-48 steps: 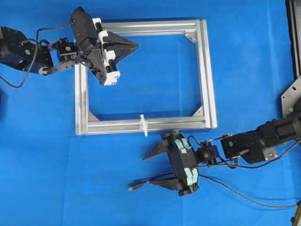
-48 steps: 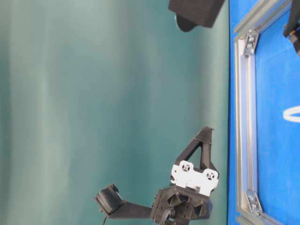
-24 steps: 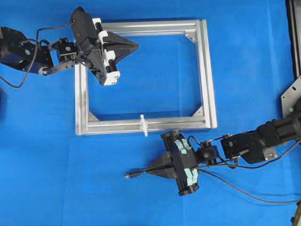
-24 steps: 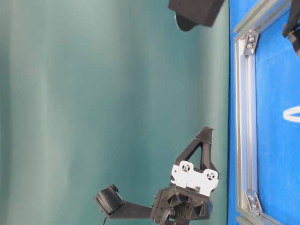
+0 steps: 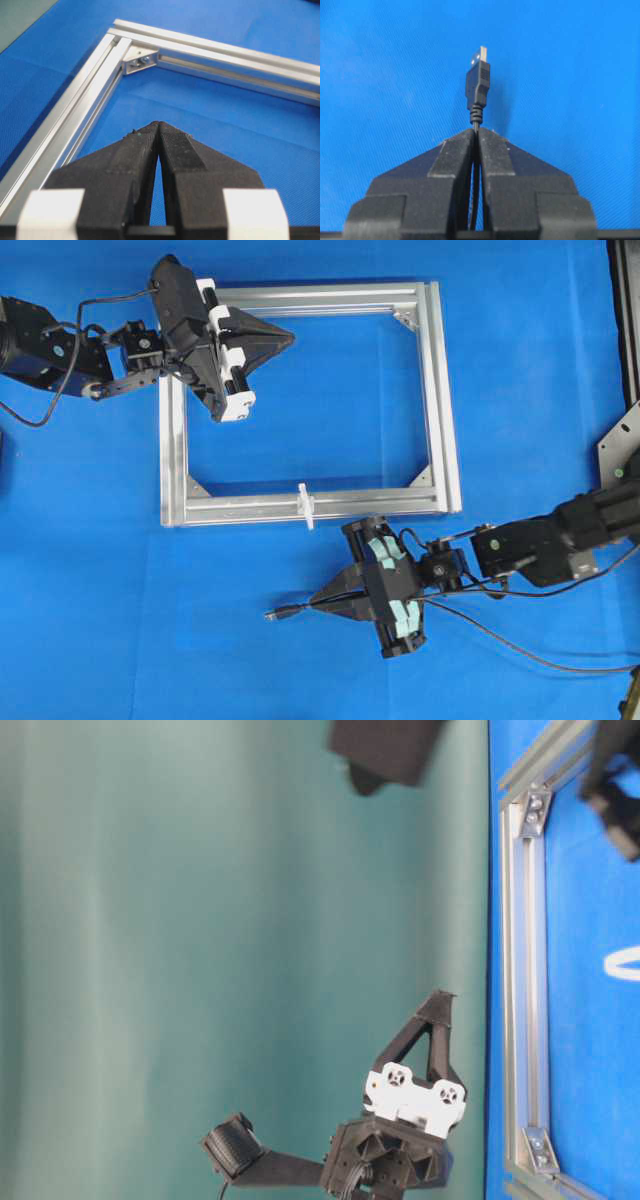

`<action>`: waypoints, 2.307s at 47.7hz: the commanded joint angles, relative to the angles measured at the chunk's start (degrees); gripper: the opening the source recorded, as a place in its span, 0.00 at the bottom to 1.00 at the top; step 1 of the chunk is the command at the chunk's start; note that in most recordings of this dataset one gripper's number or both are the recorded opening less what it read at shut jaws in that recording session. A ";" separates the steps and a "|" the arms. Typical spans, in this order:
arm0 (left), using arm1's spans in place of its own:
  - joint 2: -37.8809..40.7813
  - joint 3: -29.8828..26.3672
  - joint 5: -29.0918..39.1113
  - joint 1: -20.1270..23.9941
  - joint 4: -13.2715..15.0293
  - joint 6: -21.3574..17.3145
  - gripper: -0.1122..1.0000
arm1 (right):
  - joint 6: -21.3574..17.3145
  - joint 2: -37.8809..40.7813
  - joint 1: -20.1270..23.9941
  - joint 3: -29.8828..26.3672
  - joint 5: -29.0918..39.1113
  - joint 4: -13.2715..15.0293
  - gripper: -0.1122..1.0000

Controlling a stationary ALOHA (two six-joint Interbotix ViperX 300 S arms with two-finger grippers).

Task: Insert the wire through the string loop located in the center.
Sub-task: 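Close the right gripper on the cable just behind the USB plug, then lift the cable and carry it toward the white zip-tie loop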

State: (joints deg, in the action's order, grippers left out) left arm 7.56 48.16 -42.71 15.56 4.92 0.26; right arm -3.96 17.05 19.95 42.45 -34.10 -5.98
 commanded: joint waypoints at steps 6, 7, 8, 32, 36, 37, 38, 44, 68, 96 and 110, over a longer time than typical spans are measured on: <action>-1.49 -0.97 -0.26 -0.26 -0.09 0.00 0.10 | 1.14 -7.82 0.26 -0.79 5.01 0.09 0.08; -1.49 -0.97 -0.26 -0.18 -0.09 0.00 0.10 | 1.32 -8.44 0.26 -0.79 5.63 0.09 0.08; -1.49 -0.97 -0.26 -0.18 -0.18 0.00 0.10 | 1.41 -9.14 0.26 -0.79 6.24 0.09 0.08; -1.41 -0.97 -0.18 -0.53 -0.18 0.09 0.10 | 2.99 -14.15 0.18 -1.23 11.95 0.09 0.08; -1.41 -0.97 -0.18 -0.53 -0.18 0.09 0.10 | 2.99 -14.15 0.26 -1.32 11.95 0.09 0.08; -1.41 -0.97 -0.26 -0.53 -0.18 0.09 0.10 | 2.99 -14.15 0.18 -1.23 11.95 0.09 0.08; -1.41 -0.97 -0.18 -0.62 -0.18 0.09 0.10 | 2.99 -14.15 0.18 -1.32 11.95 0.09 0.08; -1.41 -0.97 -0.18 -0.62 -0.18 0.09 0.10 | 2.99 -14.15 0.18 -1.32 11.95 0.09 0.08; -1.49 -0.97 -0.18 -0.62 -0.18 0.09 0.10 | 2.99 -14.15 0.18 -1.23 11.95 0.09 0.08; -1.41 -0.97 -0.18 -0.53 -0.18 0.09 0.10 | 2.99 -14.15 0.18 -1.32 11.95 0.09 0.08; -1.41 -1.05 -0.18 -0.62 -0.18 0.09 0.10 | 2.99 -14.15 0.26 -1.23 11.95 0.09 0.08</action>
State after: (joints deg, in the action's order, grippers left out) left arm 7.56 48.16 -42.63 15.12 4.92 0.44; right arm -0.97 4.48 19.95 42.36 -21.88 -5.98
